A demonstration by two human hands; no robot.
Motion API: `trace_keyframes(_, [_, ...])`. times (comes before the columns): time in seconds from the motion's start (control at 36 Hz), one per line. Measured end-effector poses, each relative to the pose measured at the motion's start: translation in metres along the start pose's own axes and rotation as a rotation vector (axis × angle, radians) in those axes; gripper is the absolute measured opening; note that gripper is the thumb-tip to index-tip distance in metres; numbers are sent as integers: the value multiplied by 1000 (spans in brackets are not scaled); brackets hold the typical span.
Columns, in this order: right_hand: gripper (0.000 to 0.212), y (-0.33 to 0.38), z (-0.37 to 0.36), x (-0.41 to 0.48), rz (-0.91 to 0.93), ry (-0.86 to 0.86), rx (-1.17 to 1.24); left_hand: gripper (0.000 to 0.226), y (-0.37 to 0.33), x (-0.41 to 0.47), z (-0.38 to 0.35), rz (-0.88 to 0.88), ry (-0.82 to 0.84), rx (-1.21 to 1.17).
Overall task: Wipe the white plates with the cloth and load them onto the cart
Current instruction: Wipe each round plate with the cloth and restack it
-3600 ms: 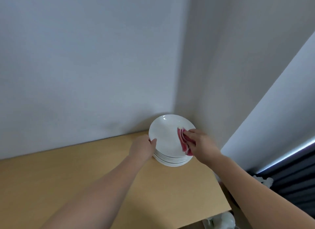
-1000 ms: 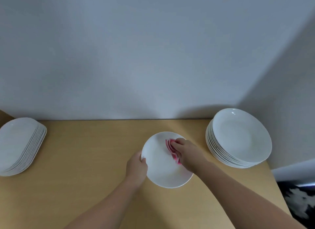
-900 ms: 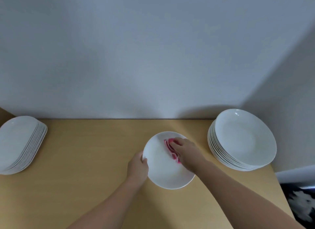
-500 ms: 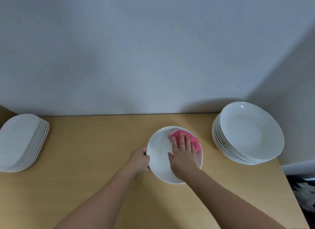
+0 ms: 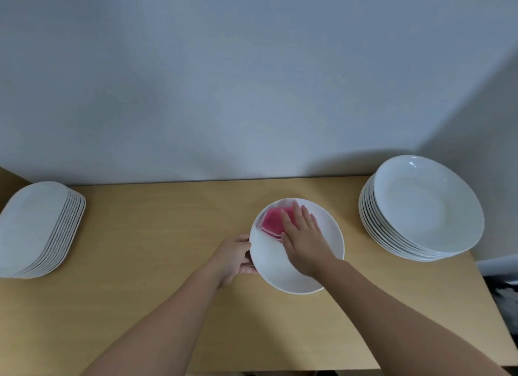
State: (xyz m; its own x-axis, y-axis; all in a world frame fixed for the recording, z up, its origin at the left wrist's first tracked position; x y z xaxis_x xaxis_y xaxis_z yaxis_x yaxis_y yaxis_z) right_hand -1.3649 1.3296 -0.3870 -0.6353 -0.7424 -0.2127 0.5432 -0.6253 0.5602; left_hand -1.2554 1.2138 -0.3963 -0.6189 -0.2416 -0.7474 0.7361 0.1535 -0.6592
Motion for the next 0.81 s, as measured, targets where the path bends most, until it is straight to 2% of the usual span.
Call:
trace_keyframes(0.11, [58,14,-24,7,-127,80,3,31,0,1,-1,7,36,-54])
trace_keyframes(0.19, [59,21,-39,12,-154,129,16,33,3,4,2,23,20,-91])
trace_keyframes(0.36, [54,35,-53,-21,113,265,9,40,7,12,5,38,-42,-130])
trace_keyframes(0.42, [53,35,-53,-36,153,303,48,40,6,14,5,36,-55,-111])
trace_keyframes(0.56, [50,32,-45,-50,181,370,115,23,-3,13,5,-26,-90,67])
trace_keyframes(0.64, [47,35,-38,-48,195,346,161,24,-6,14,4,-51,-99,147])
trace_keyframes(0.75, [32,45,-31,-44,155,181,196,29,-8,19,5,-59,-155,232])
trace_keyframes(0.81, [33,48,-35,-47,108,110,192,31,-8,20,5,-72,-177,253])
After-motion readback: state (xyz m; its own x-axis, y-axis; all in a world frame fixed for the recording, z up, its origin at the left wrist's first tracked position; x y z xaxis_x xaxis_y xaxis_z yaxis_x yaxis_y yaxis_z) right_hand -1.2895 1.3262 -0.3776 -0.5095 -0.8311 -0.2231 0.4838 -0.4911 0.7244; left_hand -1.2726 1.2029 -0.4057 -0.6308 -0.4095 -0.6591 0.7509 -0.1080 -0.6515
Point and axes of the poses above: each hand's wrist, its own x-axis towards the middle knuckle, its own z-axis out of the back of the hand, y = z × x, the point moved 8 cm from there along x, towards the middle knuckle, and after that the axes turned 11 degrees about x, right-handed, at the moved point
